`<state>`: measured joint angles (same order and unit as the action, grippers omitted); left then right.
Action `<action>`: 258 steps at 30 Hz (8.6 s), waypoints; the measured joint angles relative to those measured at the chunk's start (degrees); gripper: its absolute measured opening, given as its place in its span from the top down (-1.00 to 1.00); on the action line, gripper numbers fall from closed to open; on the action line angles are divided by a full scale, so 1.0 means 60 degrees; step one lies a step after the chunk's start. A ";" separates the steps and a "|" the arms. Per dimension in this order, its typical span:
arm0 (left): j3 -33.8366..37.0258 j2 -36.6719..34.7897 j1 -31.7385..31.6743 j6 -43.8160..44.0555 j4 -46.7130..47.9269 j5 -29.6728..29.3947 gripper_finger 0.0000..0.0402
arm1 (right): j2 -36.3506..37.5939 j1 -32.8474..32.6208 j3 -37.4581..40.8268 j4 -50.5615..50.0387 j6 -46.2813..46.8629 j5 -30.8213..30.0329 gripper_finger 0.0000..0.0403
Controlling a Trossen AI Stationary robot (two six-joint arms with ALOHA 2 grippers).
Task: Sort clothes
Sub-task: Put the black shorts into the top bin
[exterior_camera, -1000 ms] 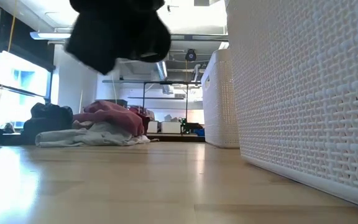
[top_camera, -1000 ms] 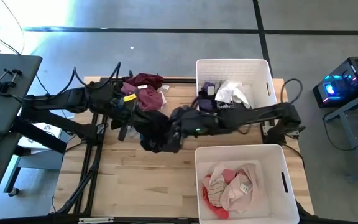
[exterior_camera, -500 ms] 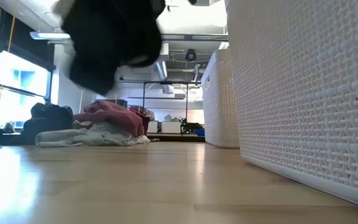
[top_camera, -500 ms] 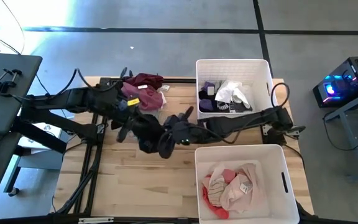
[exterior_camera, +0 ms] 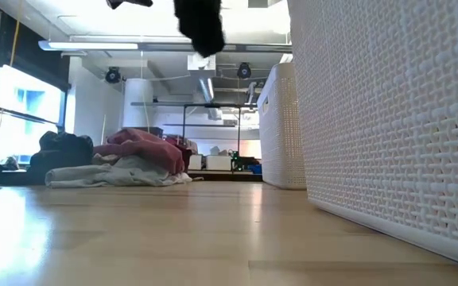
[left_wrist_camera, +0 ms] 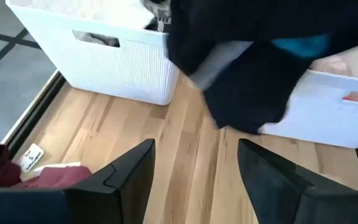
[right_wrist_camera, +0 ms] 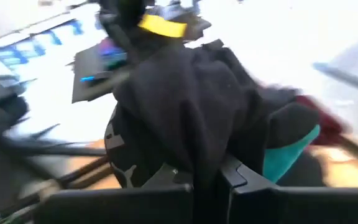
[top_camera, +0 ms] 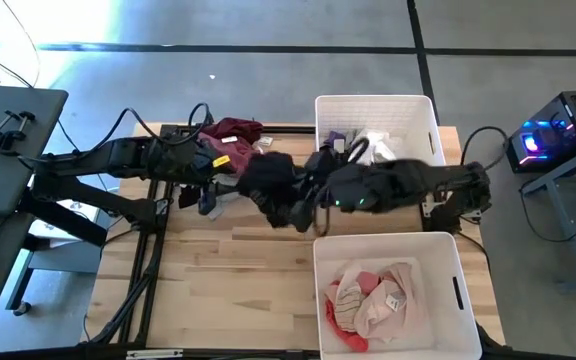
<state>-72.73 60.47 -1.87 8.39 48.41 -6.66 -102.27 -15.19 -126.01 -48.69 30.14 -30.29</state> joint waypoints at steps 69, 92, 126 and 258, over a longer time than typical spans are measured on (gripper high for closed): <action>-0.0725 -0.1570 0.0001 0.1078 0.0987 0.0004 -0.07 | -0.3872 0.1099 0.1933 -0.0595 0.0616 0.5393 0.03; -0.0725 -0.1570 0.0002 0.0828 0.1011 -0.0012 -0.07 | -0.5124 0.0928 -0.0406 -0.1790 0.0301 0.5895 0.96; -0.0725 -0.1614 -0.0003 0.0579 0.0753 -0.0703 -0.07 | -0.2446 0.0812 0.0852 0.3764 -0.2110 0.2058 0.95; -0.2911 0.1045 -0.0003 -0.3409 -0.4486 -0.3339 -0.07 | 0.4920 0.1059 0.1012 0.0314 -0.7316 -0.1269 0.98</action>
<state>-90.19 66.74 -1.89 -12.07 21.50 -26.69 -72.75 -8.84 -119.93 -46.81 -13.76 -37.90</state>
